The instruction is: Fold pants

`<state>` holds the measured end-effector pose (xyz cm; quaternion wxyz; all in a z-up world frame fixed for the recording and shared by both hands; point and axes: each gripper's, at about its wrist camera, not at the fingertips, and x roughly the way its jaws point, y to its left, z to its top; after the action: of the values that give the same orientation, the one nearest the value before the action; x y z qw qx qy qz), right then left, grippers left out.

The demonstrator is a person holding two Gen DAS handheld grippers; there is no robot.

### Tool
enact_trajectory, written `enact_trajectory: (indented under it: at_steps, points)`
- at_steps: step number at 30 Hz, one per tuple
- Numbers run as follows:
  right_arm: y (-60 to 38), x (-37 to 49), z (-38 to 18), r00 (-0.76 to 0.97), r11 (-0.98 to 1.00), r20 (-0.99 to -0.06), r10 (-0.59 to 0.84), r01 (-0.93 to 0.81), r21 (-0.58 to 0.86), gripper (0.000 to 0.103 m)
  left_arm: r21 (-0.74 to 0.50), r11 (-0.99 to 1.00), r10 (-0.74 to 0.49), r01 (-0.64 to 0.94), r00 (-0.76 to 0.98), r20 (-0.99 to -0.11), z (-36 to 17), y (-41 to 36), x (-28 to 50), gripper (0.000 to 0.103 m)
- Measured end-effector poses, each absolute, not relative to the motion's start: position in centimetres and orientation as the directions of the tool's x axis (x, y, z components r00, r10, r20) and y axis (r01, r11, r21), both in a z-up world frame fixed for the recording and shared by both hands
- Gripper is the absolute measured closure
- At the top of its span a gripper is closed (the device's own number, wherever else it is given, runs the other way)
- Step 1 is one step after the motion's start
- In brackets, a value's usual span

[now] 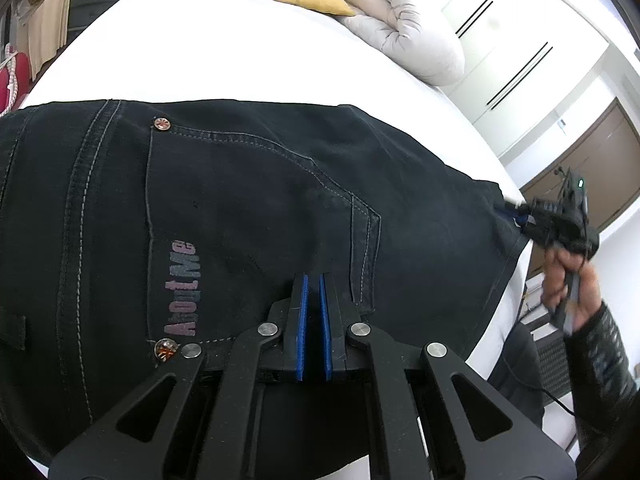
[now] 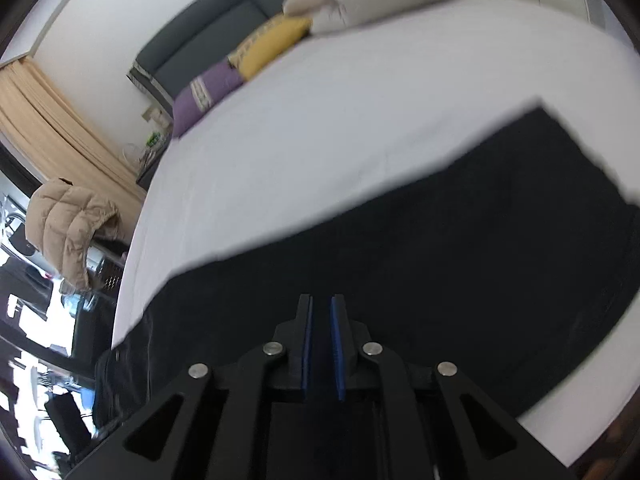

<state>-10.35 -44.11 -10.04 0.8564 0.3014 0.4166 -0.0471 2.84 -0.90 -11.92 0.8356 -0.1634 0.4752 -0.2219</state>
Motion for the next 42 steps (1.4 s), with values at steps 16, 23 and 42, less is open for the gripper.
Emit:
enact_trajectory:
  at_steps: [16,23,42]
  points:
    - [-53.7,-17.4,-8.2,0.727,0.583,-0.683,-0.072,0.587,0.562,0.094,-0.421,0.884,-0.464,0.203,0.493,-0.736,-10.4,0.3,1.3,0.098]
    - [-31.8,-10.5,-10.0,0.625,0.679,-0.587,0.515,0.120,0.724,0.094,-0.405,0.887,-0.462,0.224,0.471,-0.752,-10.4,-0.5,2.0,0.098]
    - [-35.2,-8.5,-10.0,0.662,0.677,-0.702,0.261,0.392,0.622,0.093,-0.479,0.862,-0.477,0.164,0.583,-0.658,-8.1,7.7,-1.0,0.098]
